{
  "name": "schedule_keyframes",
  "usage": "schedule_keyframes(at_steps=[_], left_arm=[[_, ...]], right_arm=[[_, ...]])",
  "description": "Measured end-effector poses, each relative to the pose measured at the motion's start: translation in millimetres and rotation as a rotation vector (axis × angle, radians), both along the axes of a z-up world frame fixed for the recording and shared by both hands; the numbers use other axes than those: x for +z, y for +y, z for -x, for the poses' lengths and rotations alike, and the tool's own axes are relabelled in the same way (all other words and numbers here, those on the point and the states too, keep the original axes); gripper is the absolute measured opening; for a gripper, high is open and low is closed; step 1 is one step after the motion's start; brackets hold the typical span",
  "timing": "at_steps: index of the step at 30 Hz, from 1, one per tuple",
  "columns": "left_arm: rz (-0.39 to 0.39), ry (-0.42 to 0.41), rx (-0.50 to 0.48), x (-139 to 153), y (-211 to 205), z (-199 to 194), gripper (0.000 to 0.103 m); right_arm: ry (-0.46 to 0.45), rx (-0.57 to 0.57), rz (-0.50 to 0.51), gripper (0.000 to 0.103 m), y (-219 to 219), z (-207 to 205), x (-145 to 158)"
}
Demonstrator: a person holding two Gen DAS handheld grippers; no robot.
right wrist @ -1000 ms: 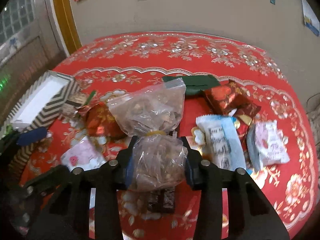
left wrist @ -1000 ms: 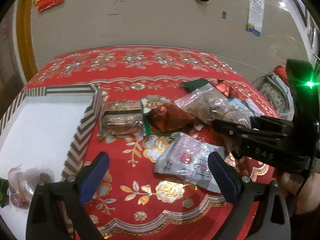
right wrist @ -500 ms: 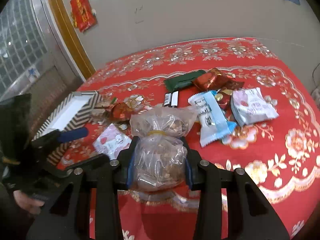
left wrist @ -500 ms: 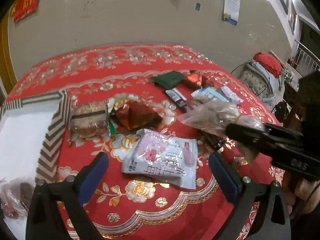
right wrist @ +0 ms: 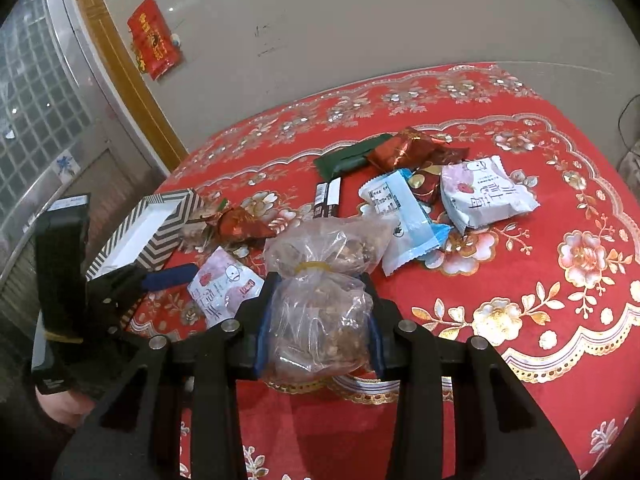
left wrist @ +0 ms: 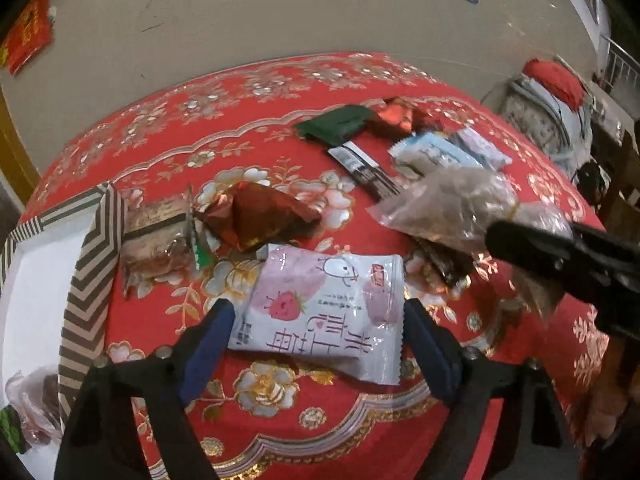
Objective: Organize snacks
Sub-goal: 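Lift the nut bag with the right gripper while the left moves to the pink packet, then grasp the pink-and-white strawberry snack packet with the left gripper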
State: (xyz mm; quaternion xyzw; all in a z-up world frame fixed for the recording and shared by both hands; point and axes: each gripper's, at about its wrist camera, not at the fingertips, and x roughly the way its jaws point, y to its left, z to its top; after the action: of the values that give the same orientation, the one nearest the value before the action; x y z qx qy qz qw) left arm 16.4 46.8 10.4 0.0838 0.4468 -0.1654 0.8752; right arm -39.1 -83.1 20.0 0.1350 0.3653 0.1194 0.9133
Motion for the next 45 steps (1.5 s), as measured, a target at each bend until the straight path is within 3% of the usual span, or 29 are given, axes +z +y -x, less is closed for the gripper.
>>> schedule_keyframes(at_steps=[2,3,7,16,21,34,45], left_arm=[[0.001,-0.002,-0.002,1,-1,2,0.081],[0.001,-0.008,-0.006,2,-2,4,0.072],[0.009,-0.002,0.018,5,0,6,0.059],[0.132,-0.06,0.036,27,13,12,0.058],[0.133,-0.142,0.056,37,13,12,0.058],[0.138,-0.095,0.13,18,30,3,0.058],[0.138,-0.097,0.117,20,30,6,0.058]], right_arm=[[-0.001,-0.002,-0.004,0.037,-1,0,0],[0.0,-0.002,-0.006,0.037,-1,1,0],[0.001,-0.002,-0.005,0.037,-1,0,0],[-0.013,-0.002,-0.015,0.037,-1,1,2],[-0.036,0.011,-0.01,0.037,2,3,5],[-0.043,0.011,-0.038,0.037,-1,2,5],[-0.074,0.014,-0.006,0.037,4,7,9]])
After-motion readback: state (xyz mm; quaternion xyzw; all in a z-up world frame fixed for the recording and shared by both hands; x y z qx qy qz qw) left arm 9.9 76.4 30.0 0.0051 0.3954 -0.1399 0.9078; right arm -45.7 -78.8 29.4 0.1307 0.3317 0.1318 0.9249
